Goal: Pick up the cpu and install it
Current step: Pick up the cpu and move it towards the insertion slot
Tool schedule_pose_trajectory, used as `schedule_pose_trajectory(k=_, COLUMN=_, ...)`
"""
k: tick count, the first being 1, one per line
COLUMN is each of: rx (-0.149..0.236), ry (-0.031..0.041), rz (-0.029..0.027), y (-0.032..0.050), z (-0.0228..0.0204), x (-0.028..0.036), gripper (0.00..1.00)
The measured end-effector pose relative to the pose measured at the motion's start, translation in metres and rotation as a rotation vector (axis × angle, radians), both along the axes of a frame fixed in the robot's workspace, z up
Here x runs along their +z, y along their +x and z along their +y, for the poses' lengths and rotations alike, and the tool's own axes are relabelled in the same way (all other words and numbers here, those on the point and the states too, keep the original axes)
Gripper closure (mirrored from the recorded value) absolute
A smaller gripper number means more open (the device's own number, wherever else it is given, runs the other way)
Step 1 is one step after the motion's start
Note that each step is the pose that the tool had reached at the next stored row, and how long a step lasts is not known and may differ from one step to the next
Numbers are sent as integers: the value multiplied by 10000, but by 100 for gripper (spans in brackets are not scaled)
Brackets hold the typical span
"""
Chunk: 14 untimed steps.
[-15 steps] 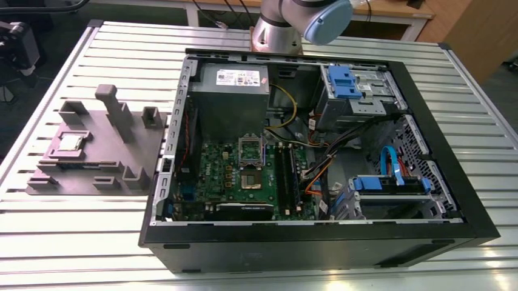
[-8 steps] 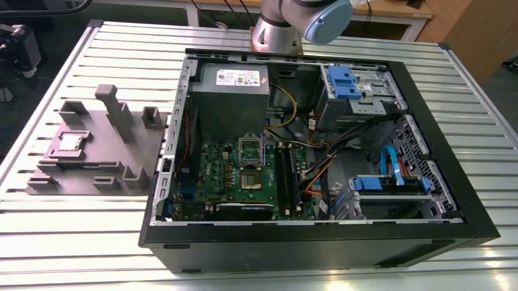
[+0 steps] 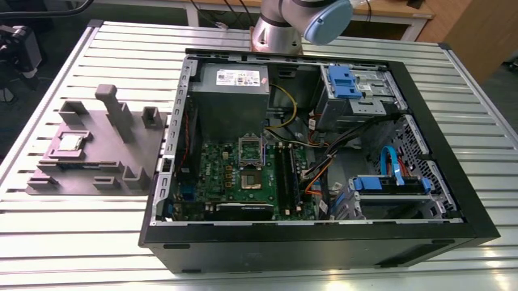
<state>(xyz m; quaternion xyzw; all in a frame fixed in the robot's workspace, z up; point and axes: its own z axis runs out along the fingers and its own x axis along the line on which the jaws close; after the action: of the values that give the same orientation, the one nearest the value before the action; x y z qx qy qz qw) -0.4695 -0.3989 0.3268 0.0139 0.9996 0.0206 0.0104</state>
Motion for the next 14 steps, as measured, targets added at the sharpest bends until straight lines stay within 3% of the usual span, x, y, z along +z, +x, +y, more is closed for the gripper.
schedule_pose_trajectory(k=14, rx=0, ry=0, rz=0, y=0, z=0, x=-33, gripper=47)
